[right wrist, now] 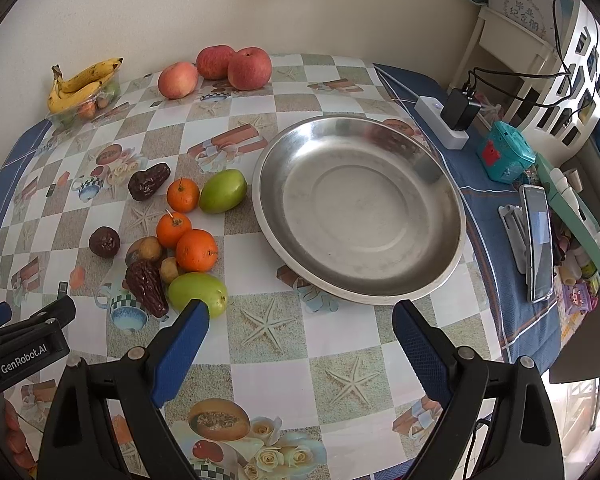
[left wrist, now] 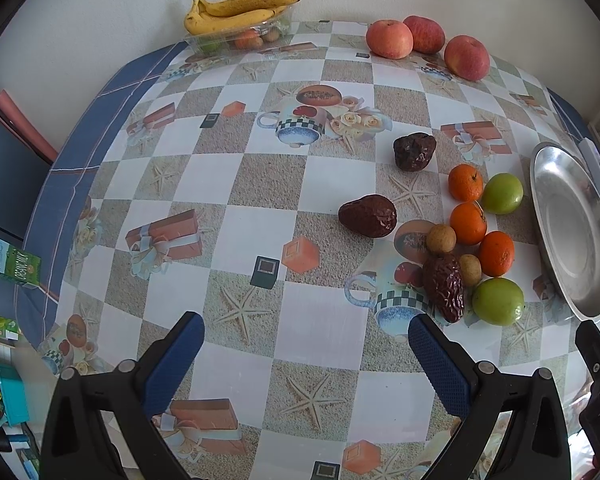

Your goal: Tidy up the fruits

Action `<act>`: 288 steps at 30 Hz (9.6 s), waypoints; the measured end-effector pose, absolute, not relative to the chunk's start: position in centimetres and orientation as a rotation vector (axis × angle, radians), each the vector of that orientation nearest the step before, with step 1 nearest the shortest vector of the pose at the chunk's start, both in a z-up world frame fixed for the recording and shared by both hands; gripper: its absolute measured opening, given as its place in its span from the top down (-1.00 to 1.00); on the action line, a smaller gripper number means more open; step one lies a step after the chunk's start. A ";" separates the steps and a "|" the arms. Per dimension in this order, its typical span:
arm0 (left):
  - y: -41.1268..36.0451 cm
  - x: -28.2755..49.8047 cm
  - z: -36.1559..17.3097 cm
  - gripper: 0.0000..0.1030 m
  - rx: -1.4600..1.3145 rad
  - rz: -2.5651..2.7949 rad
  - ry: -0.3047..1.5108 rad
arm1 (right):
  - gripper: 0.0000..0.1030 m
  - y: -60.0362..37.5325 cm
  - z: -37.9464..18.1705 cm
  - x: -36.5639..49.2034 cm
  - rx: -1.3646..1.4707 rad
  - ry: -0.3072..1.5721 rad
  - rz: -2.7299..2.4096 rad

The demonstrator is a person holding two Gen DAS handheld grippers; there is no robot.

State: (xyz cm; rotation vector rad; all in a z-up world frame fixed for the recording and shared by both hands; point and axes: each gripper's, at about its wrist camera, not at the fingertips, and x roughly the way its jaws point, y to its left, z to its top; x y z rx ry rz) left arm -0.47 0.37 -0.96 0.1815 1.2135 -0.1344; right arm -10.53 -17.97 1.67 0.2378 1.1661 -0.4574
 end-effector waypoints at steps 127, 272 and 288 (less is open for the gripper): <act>-18.2 1.6 -0.7 0.32 -0.048 -0.670 1.312 | -0.03 -30.9 -3.4 -8.4 0.637 1.203 -0.649; -0.7 7.6 -5.5 -0.11 -0.136 -0.319 1.409 | 0.37 -14.5 -6.7 -1.0 0.615 1.367 -0.200; 0.3 7.1 -3.5 0.05 -0.196 -0.322 1.371 | 0.52 -15.1 -5.0 -1.8 0.645 1.305 -0.162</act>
